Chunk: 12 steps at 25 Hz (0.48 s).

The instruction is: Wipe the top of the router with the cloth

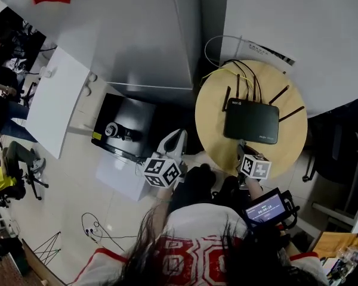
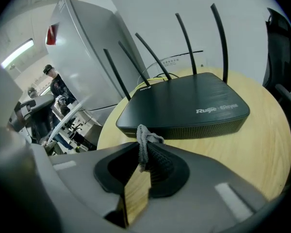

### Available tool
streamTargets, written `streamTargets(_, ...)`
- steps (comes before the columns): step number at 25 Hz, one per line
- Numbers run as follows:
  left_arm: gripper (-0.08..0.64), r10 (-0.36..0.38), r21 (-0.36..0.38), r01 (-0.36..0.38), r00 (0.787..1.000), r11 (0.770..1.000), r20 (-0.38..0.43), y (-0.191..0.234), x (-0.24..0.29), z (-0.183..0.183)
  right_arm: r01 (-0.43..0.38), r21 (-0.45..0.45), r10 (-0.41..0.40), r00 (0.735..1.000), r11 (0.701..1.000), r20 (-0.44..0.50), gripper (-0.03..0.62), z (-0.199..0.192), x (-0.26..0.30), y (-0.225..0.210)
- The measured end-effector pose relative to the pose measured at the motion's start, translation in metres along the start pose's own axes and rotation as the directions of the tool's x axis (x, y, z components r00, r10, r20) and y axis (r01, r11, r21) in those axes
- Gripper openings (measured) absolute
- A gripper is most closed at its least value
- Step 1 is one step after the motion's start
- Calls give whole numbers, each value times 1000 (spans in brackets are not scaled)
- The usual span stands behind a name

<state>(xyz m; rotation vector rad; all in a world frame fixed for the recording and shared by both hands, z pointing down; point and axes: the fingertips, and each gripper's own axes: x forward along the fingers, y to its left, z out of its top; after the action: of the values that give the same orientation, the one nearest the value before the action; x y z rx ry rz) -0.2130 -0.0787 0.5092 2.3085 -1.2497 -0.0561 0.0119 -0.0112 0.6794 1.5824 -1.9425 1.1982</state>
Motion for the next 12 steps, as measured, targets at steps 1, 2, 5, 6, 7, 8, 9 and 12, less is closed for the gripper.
streamTargets(1,2,12,-5,-12,1000,1000,5,6,-4,1,-2,-8,1,1000,1000,-7,43,0,2,4)
streamTargets(2,2,23,-10,-23,1000,1000,10,11,-8,3,-4,-17,4,1000,1000,-14,43,-1,5,9)
streamTargets(5,2,51,-21,-51,998,998,26,26,-18,8,-19,-48,18,999,999,-35,43,-2,12,23)
streamTargets(6,2,59,-23,-58,998,998,32,30,-20,9,-25,-58,23,999,998,-41,43,-2,15,27)
streamTargets(7,2,65,-25,-64,997,998,36,33,-22,11,-32,-66,29,999,997,-46,43,-2,17,32)
streamTargets(8,1,70,-27,-69,997,997,39,36,-23,12,-39,-72,35,998,997,-50,44,-2,19,36)
streamTargets(9,2,74,-29,-73,996,997,40,38,-24,12,-46,-78,42,998,996,-54,44,-2,20,39)
streamTargets(12,2,81,-35,-80,996,996,38,42,-27,10,-66,-105,59,996,992,-70,44,-3,25,49)
